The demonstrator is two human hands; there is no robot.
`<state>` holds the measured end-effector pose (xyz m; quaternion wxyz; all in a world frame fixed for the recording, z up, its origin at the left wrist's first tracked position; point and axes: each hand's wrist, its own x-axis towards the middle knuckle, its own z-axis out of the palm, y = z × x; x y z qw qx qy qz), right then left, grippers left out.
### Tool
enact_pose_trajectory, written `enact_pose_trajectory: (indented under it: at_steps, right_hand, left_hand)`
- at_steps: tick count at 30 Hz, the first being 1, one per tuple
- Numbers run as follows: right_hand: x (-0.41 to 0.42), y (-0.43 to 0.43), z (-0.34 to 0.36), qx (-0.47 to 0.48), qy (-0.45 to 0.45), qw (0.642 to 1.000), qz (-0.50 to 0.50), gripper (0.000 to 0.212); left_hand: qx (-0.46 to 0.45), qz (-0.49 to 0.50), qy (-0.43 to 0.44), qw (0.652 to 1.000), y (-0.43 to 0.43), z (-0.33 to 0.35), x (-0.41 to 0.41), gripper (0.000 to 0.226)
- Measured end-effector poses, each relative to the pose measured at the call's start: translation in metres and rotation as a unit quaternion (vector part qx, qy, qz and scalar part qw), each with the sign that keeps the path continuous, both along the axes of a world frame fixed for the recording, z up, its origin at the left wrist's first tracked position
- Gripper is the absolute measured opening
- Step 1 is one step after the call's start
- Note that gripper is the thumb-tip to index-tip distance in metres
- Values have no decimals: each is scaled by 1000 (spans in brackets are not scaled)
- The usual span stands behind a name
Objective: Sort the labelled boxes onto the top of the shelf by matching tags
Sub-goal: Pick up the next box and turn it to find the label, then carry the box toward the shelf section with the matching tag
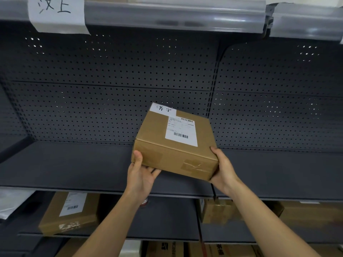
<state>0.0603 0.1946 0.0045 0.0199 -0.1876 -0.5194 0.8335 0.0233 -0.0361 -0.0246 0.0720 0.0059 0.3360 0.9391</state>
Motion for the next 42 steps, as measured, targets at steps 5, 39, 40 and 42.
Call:
enact_pose_trajectory:
  at_steps: [5, 39, 40, 42]
  right_hand:
    - [-2, 3, -1, 7, 21, 999, -23, 26]
    - [62, 15, -10, 335, 232, 906, -117, 62]
    - [69, 16, -11, 347, 237, 898, -129, 67]
    - [85, 18, -11, 367, 248, 884, -151, 76]
  left_hand:
    - [-36, -12, 1, 999, -7, -5, -1, 47]
    - [-367, 106, 267, 885, -4, 23, 30, 65]
    - [-368, 107, 280, 880, -3, 24, 36, 66]
    - [-367, 111, 309, 870, -1, 27, 45, 65]
